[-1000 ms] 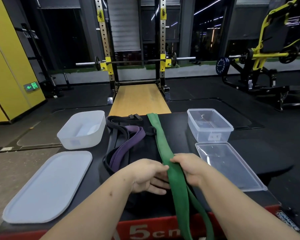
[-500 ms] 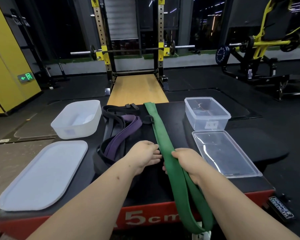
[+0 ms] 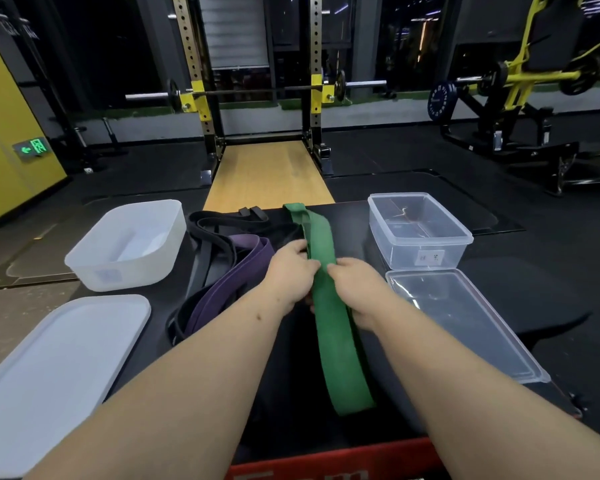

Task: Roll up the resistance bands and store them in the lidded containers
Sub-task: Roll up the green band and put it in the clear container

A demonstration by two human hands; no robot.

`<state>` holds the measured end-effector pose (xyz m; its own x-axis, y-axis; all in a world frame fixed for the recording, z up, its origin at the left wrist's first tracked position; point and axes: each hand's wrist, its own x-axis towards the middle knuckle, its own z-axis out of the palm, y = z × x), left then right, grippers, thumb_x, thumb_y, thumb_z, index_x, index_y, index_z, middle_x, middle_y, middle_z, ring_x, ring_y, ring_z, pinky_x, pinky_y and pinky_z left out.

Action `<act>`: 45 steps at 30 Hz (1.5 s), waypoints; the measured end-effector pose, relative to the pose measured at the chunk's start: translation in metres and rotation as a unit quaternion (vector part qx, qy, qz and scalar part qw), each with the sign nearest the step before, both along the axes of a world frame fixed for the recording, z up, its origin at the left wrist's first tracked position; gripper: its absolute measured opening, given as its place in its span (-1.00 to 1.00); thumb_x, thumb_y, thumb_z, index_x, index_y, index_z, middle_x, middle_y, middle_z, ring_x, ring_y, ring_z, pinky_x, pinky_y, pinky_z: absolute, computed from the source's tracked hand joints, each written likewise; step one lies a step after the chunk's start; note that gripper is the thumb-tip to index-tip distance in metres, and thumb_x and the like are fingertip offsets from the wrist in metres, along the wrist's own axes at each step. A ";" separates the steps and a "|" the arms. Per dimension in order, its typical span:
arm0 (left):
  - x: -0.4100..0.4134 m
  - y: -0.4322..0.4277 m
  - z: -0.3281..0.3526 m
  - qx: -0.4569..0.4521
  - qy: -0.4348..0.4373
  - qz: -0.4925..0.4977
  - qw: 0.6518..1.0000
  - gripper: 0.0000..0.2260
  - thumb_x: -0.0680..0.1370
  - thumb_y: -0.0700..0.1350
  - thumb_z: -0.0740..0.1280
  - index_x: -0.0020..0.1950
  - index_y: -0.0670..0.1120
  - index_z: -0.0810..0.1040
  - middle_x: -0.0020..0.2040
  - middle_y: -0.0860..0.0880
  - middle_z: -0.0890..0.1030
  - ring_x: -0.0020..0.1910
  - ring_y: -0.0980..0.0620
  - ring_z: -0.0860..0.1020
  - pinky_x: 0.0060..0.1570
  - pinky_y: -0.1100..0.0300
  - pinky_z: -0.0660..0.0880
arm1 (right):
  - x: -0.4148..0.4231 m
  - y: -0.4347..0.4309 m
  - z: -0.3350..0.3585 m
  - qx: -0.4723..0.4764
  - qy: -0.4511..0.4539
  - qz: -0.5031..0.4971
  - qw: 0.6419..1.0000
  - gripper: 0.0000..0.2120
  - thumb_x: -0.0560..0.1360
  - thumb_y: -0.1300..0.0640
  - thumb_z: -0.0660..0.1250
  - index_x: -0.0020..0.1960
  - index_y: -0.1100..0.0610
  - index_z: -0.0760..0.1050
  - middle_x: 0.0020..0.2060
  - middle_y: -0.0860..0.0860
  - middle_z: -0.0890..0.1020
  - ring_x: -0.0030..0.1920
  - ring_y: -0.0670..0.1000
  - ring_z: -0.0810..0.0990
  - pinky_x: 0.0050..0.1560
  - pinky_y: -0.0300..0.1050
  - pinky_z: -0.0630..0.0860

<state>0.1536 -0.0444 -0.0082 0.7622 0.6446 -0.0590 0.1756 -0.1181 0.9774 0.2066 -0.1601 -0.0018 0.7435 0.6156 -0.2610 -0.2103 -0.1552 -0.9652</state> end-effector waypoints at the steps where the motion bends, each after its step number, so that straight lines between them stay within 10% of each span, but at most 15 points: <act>1: 0.000 0.002 -0.010 0.018 0.037 -0.001 0.999 -0.76 0.55 -0.31 0.30 0.08 0.00 0.58 0.03 -0.10 0.72 -0.02 -0.15 0.70 0.01 -0.15 0.66 | -0.002 0.000 -0.004 -0.026 0.000 0.018 1.000 -0.71 0.58 0.12 0.27 0.16 0.29 0.59 -0.10 0.34 0.71 -0.16 0.34 0.73 -0.08 0.44 0.65; 6: -0.016 -0.011 -0.025 -0.053 0.031 0.019 0.998 -0.80 0.56 -0.32 0.31 0.14 -0.16 0.59 0.02 -0.19 0.71 -0.02 -0.22 0.71 -0.01 -0.19 0.67 | -0.016 -0.023 -0.020 -0.053 0.023 0.072 0.996 -0.79 0.66 0.17 0.25 0.22 0.26 0.50 -0.14 0.25 0.66 -0.30 0.20 0.72 -0.24 0.12 0.68; 12: -0.055 -0.043 -0.018 -0.144 0.024 -0.047 0.988 -0.66 0.58 -0.33 0.32 0.34 -0.10 0.47 0.05 -0.18 0.73 0.02 -0.23 0.71 -0.03 -0.18 0.68 | -0.043 -0.060 -0.026 -0.022 0.043 0.069 0.996 -0.77 0.65 0.27 0.21 0.24 0.13 0.53 -0.04 0.30 0.69 -0.24 0.24 0.72 -0.17 0.21 0.69; 16: -0.084 -0.053 -0.022 -0.088 0.055 -0.067 0.992 -0.60 0.58 -0.31 0.34 0.38 -0.04 0.44 0.03 -0.13 0.72 -0.08 -0.15 0.72 -0.15 -0.06 0.69 | -0.064 -0.074 -0.030 -0.039 0.056 0.093 0.993 -0.70 0.65 0.27 0.21 0.33 0.06 0.48 -0.02 0.23 0.74 -0.12 0.31 0.76 -0.05 0.24 0.69; 20: -0.099 -0.055 -0.030 0.133 0.119 -0.070 0.981 -0.69 0.57 -0.09 0.40 0.27 0.14 0.47 0.09 0.06 0.64 -0.28 -0.01 0.69 -0.19 0.12 0.65 | -0.074 -0.088 -0.028 -0.142 -0.120 0.099 0.978 -0.52 0.51 0.02 0.31 0.42 -0.13 0.40 -0.14 0.04 0.76 -0.14 0.07 0.76 0.06 0.14 0.68; 25: -0.110 -0.055 -0.032 0.145 0.079 -0.030 0.986 -0.82 0.52 -0.08 0.46 0.06 0.14 0.57 0.04 0.06 0.69 -0.29 0.10 0.59 -0.03 0.10 0.60 | -0.073 -0.095 -0.015 -0.217 -0.205 0.158 0.941 -0.46 0.57 0.03 0.25 0.54 -0.14 0.33 -0.18 -0.03 0.69 -0.36 0.05 0.68 -0.28 -0.07 0.65; 30: -0.127 -0.061 -0.035 0.257 0.116 -0.088 0.955 -0.84 0.54 0.00 0.45 0.10 0.17 0.61 0.10 0.18 0.59 -0.03 0.20 0.60 0.03 0.34 0.50 | -0.069 -0.095 -0.029 -0.172 -0.206 0.142 0.953 -0.54 0.61 0.11 0.35 0.47 -0.12 0.37 -0.23 0.00 0.64 -0.32 0.17 0.70 -0.30 0.08 0.70; 34: -0.135 -0.065 -0.041 0.394 0.101 -0.146 0.902 -0.86 0.60 0.01 0.37 0.15 0.12 0.63 0.31 0.28 0.38 0.35 0.27 0.30 0.21 0.65 0.00 | -0.074 -0.097 -0.035 -0.184 -0.272 0.135 0.935 -0.82 0.59 0.08 0.36 0.14 -0.14 0.47 -0.26 -0.02 0.48 -0.44 -0.06 0.59 -0.37 0.02 0.68; 40: -0.148 -0.064 -0.039 0.420 0.040 -0.205 0.883 -0.89 0.61 0.01 0.37 0.07 0.09 0.69 0.17 0.28 0.53 0.29 0.30 0.37 0.27 0.54 0.14 | -0.073 -0.103 -0.038 -0.272 -0.460 0.155 0.831 -0.90 0.58 -0.14 0.32 0.03 -0.15 0.51 0.00 -0.17 0.40 -0.03 -0.15 0.50 0.11 -0.10 0.51; 45: -0.149 -0.072 -0.042 0.433 0.011 -0.236 0.870 -0.92 0.59 -0.06 0.34 -0.01 0.04 0.64 0.07 0.20 0.58 0.18 0.23 0.46 0.28 0.28 0.37 | -0.067 -0.107 -0.045 -0.238 -0.476 0.209 0.820 -0.94 0.59 -0.08 0.31 -0.03 -0.12 0.46 -0.05 -0.16 0.42 -0.04 -0.14 0.46 0.11 -0.08 0.48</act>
<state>0.0046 -0.1162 -0.0504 0.9589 0.0691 0.2751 -0.0757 -0.8723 0.4830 0.1400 -0.2670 -0.0465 0.5004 0.8653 0.0309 0.7711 -0.4291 -0.4704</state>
